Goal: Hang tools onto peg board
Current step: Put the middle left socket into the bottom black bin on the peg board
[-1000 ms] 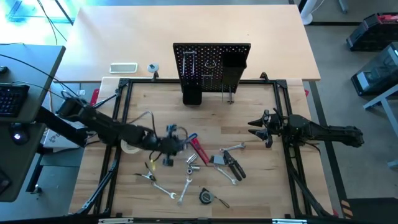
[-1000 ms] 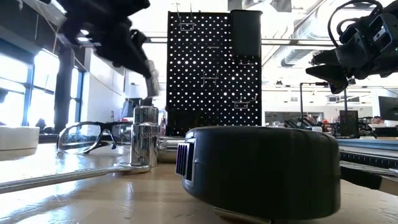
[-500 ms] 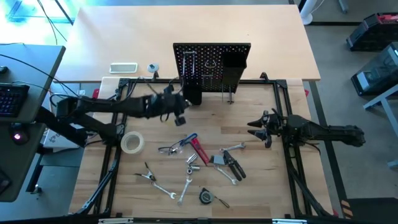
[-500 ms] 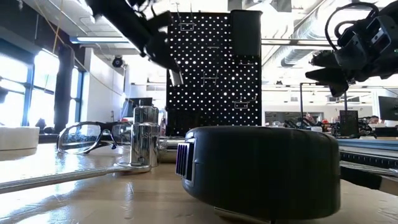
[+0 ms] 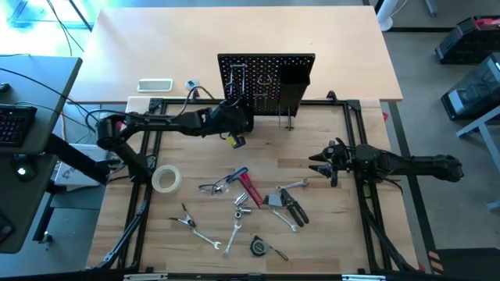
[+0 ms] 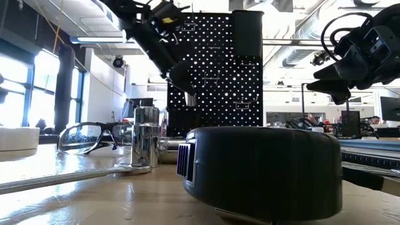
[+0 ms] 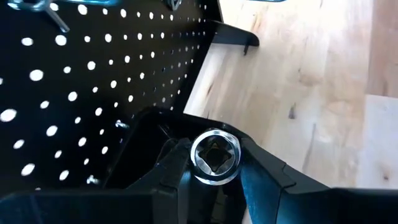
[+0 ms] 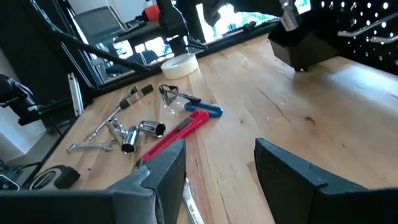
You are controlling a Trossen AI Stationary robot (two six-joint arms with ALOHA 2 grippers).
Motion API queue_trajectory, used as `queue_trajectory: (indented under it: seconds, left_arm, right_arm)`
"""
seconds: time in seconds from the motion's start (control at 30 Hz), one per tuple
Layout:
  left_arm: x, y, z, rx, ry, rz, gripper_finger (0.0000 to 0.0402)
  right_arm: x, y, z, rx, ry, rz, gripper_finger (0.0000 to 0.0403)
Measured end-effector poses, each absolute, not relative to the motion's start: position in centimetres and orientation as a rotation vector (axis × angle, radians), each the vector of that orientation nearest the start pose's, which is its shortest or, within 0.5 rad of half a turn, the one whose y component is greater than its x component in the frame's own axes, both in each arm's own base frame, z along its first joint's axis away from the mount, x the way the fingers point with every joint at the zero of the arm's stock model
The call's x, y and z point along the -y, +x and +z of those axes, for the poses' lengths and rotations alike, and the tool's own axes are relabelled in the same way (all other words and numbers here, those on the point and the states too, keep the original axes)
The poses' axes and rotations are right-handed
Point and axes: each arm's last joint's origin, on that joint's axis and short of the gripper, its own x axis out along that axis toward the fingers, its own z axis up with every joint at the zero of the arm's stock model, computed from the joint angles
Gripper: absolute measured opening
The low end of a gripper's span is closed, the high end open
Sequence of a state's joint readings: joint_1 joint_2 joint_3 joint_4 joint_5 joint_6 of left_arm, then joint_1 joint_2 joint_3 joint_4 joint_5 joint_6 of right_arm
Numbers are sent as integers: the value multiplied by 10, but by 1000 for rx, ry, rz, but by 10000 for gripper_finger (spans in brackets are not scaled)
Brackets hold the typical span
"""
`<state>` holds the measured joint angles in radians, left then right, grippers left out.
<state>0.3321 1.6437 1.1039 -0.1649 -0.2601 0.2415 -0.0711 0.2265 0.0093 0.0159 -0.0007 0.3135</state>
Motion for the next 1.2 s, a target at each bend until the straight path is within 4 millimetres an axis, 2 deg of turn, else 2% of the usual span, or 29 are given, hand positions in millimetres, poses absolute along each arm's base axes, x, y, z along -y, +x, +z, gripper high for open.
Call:
queue_trajectory:
  seconds: [0.23, 0.83, 1.2]
  left_arm:
    - [-135, 340, 222, -857, 166, 459, 95]
    - [-134, 340, 221, -844, 105, 425, 95]
    - [-134, 341, 222, -826, 94, 423, 124]
  right_arm:
    - [8, 110, 148, -203, 317, -100, 185]
    - [8, 110, 148, -205, 294, -100, 185]
    - [8, 110, 148, -205, 294, -101, 185]
